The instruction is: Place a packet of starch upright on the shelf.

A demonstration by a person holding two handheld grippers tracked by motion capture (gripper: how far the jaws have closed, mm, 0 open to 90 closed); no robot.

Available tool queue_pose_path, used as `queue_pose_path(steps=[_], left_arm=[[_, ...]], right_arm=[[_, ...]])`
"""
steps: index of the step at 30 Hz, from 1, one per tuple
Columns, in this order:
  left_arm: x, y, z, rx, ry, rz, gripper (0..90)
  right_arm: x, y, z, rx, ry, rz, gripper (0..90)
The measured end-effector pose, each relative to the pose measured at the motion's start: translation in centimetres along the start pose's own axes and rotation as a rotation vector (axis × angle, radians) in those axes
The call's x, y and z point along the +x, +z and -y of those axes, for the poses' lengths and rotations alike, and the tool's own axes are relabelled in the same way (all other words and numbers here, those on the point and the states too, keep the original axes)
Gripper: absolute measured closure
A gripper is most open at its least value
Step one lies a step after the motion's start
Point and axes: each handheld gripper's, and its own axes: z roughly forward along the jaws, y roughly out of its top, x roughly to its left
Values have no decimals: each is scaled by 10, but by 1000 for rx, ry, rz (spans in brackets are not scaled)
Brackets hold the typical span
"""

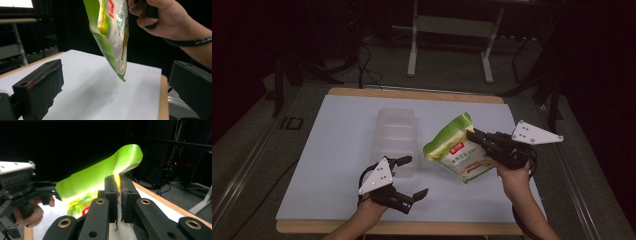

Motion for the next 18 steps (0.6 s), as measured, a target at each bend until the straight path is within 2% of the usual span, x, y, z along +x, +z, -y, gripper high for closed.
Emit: queue_pose_path(steps=[3, 7, 10, 13, 15, 18], left_arm=[[1, 5, -4, -8, -8, -8, 0], [2, 17, -12, 6, -16, 8, 0], [-1, 29, -18, 19, -16, 37, 0], [-2, 35, -20, 24, -29, 26, 0], [0, 39, -21, -11, -34, 46, 0], [4, 42, -22, -5, -29, 55, 0]], right_arm=[[2, 0, -3, -7, -2, -8, 857], [6, 2, -6, -13, -1, -15, 857], [7, 6, -7, -15, 1, -29, 857], [9, 9, -6, -13, -1, -34, 857], [10, 11, -6, -8, -4, -36, 857], [11, 13, -4, 2, -12, -44, 857]])
